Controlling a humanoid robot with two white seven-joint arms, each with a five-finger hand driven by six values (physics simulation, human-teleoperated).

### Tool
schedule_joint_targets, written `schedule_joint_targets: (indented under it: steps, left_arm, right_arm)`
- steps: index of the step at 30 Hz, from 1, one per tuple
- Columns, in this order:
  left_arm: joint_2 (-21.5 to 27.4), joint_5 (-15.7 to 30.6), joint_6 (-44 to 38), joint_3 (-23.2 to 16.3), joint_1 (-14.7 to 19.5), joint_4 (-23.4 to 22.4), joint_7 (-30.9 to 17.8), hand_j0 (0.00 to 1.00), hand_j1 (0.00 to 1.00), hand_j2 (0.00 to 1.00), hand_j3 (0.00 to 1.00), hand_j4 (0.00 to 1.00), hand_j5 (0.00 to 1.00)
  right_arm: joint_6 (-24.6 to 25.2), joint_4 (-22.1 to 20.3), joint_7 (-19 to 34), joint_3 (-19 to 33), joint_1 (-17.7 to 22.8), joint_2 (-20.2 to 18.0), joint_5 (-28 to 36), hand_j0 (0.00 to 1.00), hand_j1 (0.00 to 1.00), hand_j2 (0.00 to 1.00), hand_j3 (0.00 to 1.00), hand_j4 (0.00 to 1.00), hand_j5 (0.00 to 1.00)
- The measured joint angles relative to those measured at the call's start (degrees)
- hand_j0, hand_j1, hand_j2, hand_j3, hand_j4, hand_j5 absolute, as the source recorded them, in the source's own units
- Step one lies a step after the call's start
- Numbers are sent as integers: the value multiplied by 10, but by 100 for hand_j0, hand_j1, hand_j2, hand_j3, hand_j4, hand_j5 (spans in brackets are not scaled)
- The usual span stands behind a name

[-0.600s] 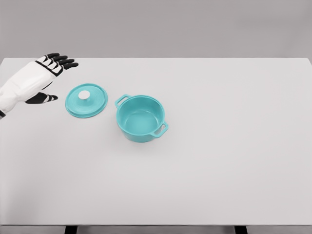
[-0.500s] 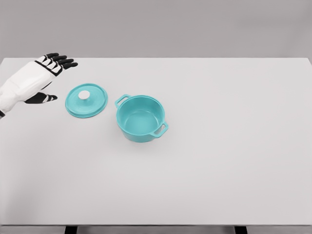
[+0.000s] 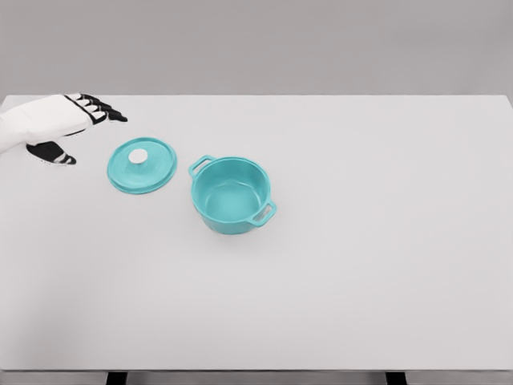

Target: Cover the pot with left arm

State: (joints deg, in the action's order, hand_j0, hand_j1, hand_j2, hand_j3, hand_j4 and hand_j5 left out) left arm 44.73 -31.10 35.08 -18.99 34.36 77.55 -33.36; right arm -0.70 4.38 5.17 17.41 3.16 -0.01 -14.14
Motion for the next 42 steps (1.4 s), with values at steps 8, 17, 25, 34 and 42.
schedule_joint_targets:
  steps: [8,17,25,34,42]
  left_arm:
    - [-50,2,0,-130,131,-112,-15,85,85,85,85,85,85]
    - [-73,0,1,-168,135,-160,-17,79,79,79,79,79,79]
    - [-89,-2,1,-170,135,-186,-17,79,79,79,79,79,79]
    - [-109,-3,1,-169,135,-228,-17,79,79,79,79,79,79]
    - [-119,-4,1,-167,135,-250,-17,75,75,75,75,75,75]
  right_arm:
    - [0,0,0,0,0,0,0,100,100,100,100,100,100]
    - [0,0,0,0,0,0,0,100,100,100,100,100,100]
    - [0,0,0,0,0,0,0,100,100,100,100,100,100]
    - [0,0,0,0,0,0,0,100,100,100,100,100,100]
    - [0,0,0,0,0,0,0,100,100,100,100,100,100]
